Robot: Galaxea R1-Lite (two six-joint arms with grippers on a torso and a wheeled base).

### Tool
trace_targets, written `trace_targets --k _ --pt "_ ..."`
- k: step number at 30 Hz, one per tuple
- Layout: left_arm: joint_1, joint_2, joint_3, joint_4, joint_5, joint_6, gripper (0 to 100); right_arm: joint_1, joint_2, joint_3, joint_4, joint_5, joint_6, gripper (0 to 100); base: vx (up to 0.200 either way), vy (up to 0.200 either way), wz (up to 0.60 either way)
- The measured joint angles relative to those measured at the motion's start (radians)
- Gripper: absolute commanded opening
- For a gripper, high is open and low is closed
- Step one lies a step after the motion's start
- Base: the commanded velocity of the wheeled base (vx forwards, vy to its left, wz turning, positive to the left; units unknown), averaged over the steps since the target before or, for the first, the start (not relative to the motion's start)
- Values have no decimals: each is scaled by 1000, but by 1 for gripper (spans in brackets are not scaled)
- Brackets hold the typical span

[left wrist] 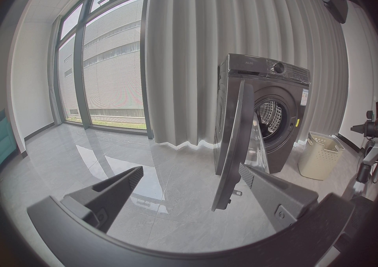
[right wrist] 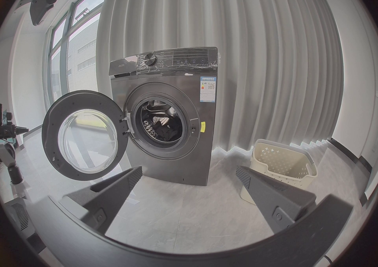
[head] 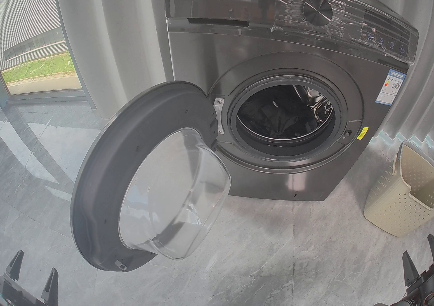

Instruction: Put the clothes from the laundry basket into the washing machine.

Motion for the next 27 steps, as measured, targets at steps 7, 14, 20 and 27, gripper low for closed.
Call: trace_targets --k 7,14,20,27 --pt "-2 0 0 -5 -32 39 100 0 0 0 0 0 0 100 0 0 0" --pt "-2 0 -9 -45 -40 12 100 1 0 0 0 0 0 100 0 0 0" --pt "-26 57 -176 -66 -60 -14 100 0 0 0 0 0 1 100 0 0 0" --pt "-136 312 -343 -80 -121 -34 100 1 0 0 0 1 3 100 0 0 0"
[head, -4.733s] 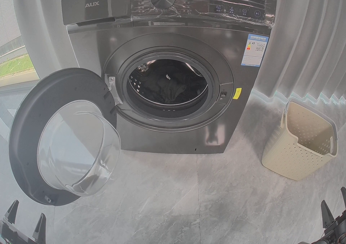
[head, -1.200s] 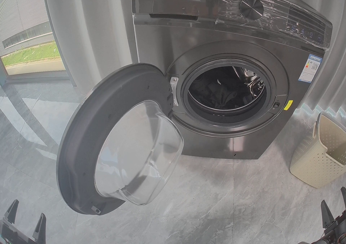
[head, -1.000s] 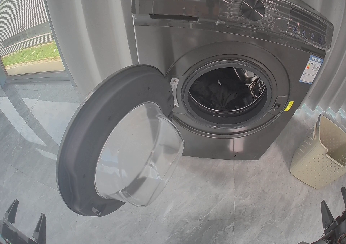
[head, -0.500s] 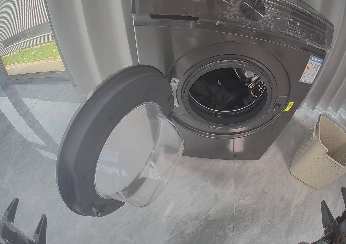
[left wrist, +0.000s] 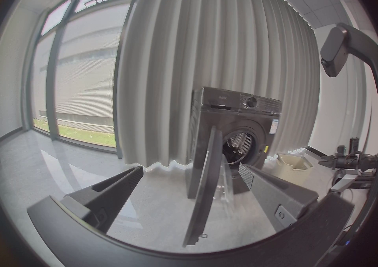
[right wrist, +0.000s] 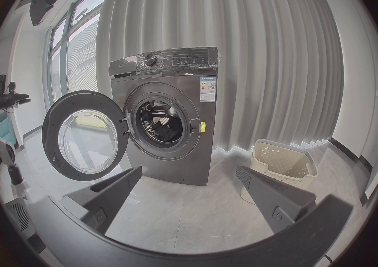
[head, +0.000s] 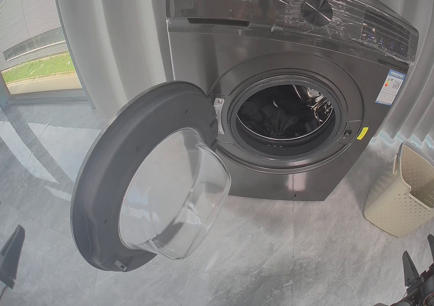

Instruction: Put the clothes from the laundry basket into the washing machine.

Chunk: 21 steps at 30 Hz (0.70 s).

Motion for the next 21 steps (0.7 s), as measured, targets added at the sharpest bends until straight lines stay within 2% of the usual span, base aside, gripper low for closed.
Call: trace_targets --k 8,17,21 --pt "-86 280 -45 -95 -47 -2 100 0 0 0 0 1 1 100 0 0 0" --pt "-111 575 -59 -309 -82 -2 100 0 0 0 0 1 0 100 0 0 0" --pt "-116 653 -65 -328 -107 -2 100 0 0 0 0 1 0 100 0 0 0"
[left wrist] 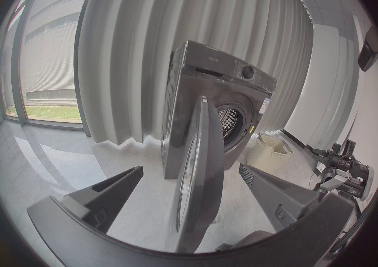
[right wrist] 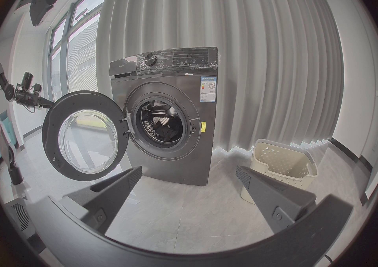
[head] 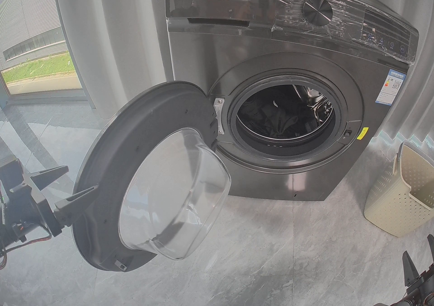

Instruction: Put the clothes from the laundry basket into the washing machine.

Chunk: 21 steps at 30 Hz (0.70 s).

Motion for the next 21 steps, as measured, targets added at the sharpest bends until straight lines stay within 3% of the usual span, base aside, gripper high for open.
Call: trace_targets --k 7,13,16,21 --pt "-18 59 -5 5 -106 -4 100 0 0 0 0 0 0 100 0 0 0" --pt "-96 72 2 8 -146 -24 100 0 0 0 0 0 -1 100 0 0 0" --pt "-165 72 2 5 -148 -64 100 0 0 0 0 0 -1 100 0 0 0" --pt "-287 50 -7 0 -148 -174 100 0 0 0 0 0 -1 100 0 0 0"
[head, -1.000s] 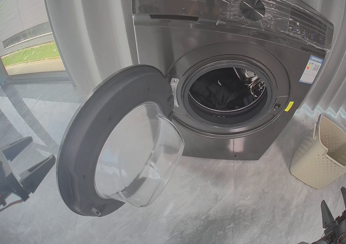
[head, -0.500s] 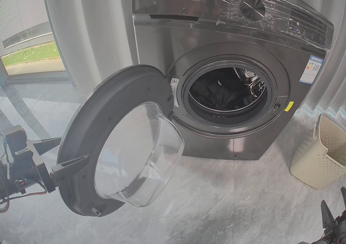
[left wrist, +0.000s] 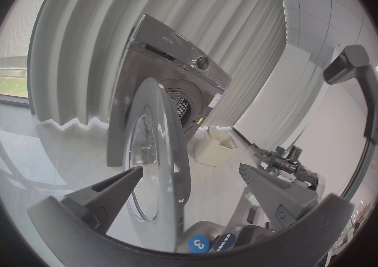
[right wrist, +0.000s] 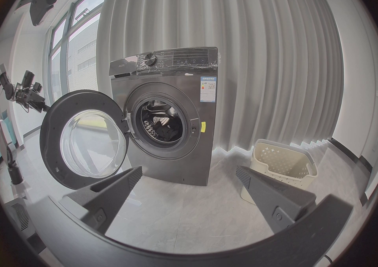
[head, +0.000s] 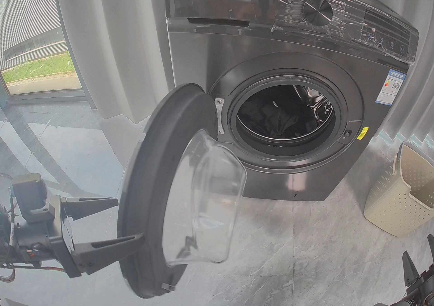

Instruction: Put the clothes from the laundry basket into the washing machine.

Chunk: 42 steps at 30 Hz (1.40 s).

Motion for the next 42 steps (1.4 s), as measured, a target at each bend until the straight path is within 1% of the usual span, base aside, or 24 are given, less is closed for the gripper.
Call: trace_targets --k 1,2,7,13,19,21,24,27,29,30,31,34,35,37,38,42 --pt "-15 -9 -2 0 2 -9 100 0 0 0 0 0 0 100 0 0 0" --pt "-24 -16 -2 2 5 -10 100 0 0 0 0 0 0 100 0 0 0" --pt "-27 -40 5 10 28 -3 100 0 0 0 0 0 0 100 0 0 0" --pt "-1 -9 13 4 59 44 100 0 0 0 0 0 0 100 0 0 0" --pt "9 83 0 -7 65 81 100 0 0 0 0 0 0 100 0 0 0" --pt "10 119 -9 -15 66 88 100 0 0 0 0 0 0 100 0 0 0" --pt "7 177 -24 -57 66 93 100 0 0 0 0 -1 0 100 0 0 0" --pt "-7 240 -43 -119 70 90 100 0 0 0 0 -1 0 100 0 0 0" --pt "-27 284 -63 -164 82 77 100 0 0 0 0 0 0 100 0 0 0" --pt "-41 309 -76 -186 92 62 100 0 0 0 0 0 0 100 0 0 0" --pt "-56 333 -93 -205 105 39 100 0 0 0 0 -1 0 100 0 0 0" --pt "-101 397 -139 -263 158 -43 100 0 0 0 0 -1 0 100 0 0 0" --pt "-114 415 -151 -291 173 -63 100 0 0 0 0 -1 0 100 0 0 0" --pt "-131 444 -163 -329 198 -86 100 0 0 0 0 -1 0 100 0 0 0" --pt "-135 454 -164 -336 203 -91 100 0 0 0 0 -1 0 100 0 0 0" --pt "-145 466 -132 -352 211 -93 100 0 0 0 0 -1 0 100 0 0 0"
